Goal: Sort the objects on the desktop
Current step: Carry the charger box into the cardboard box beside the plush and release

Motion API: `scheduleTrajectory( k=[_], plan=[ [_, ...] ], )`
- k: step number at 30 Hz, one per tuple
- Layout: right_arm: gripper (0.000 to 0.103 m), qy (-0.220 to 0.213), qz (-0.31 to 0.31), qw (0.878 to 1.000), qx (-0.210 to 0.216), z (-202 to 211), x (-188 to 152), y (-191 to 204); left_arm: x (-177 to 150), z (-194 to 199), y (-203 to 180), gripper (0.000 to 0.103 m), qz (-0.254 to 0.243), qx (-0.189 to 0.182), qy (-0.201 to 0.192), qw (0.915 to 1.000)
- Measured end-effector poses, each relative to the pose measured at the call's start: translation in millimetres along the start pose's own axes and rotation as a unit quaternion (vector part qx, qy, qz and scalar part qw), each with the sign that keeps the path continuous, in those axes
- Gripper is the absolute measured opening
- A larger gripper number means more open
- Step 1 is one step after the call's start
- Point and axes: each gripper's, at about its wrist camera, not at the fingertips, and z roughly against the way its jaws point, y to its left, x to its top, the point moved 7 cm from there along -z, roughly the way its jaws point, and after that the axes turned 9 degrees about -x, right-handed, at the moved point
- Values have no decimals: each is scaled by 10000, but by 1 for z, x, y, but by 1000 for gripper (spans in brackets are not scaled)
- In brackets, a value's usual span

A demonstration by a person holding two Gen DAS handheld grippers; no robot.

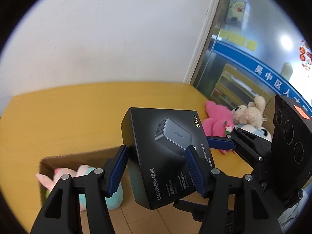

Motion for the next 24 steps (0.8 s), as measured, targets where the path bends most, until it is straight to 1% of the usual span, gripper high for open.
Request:
scheduleTrajectory(
  k=[4,6,9,12,13,14,17,21,22,24],
  plan=[
    [94,476,-330,9981,200,-45,-33,-19,-18,-49,24,60,374,-101,415,9984],
    [94,754,-492,9955,292,-67,-50,-31,-28,-71,32,60,637,-138,664,9957],
    [94,1175,-642,9904,339,-92,-72,-45,-41,-97,39,60,805,-167,951,9921],
    [94,1491,-743,9852,403,-108,-88,-50,-51,-113,43,60,835,-69,1159,9897],
    [94,1614,-769,9830,422,-115,-94,-51,-55,-118,42,60,779,16,1241,9892],
    [94,1692,-787,9815,434,-124,-91,-51,-58,-122,41,59,707,109,1327,9886],
    [94,1934,-864,9764,408,-136,-107,-50,-64,-133,42,58,708,302,1571,9846],
    [92,2161,-913,9717,257,-145,-119,-50,-71,-143,35,57,556,567,1859,9793],
    [92,2196,-942,9708,204,-147,-121,-52,-71,-145,33,56,559,582,1888,9787],
    [92,2213,-963,9703,180,-145,-124,-47,-70,-145,32,56,637,580,1871,9785]
  ],
)
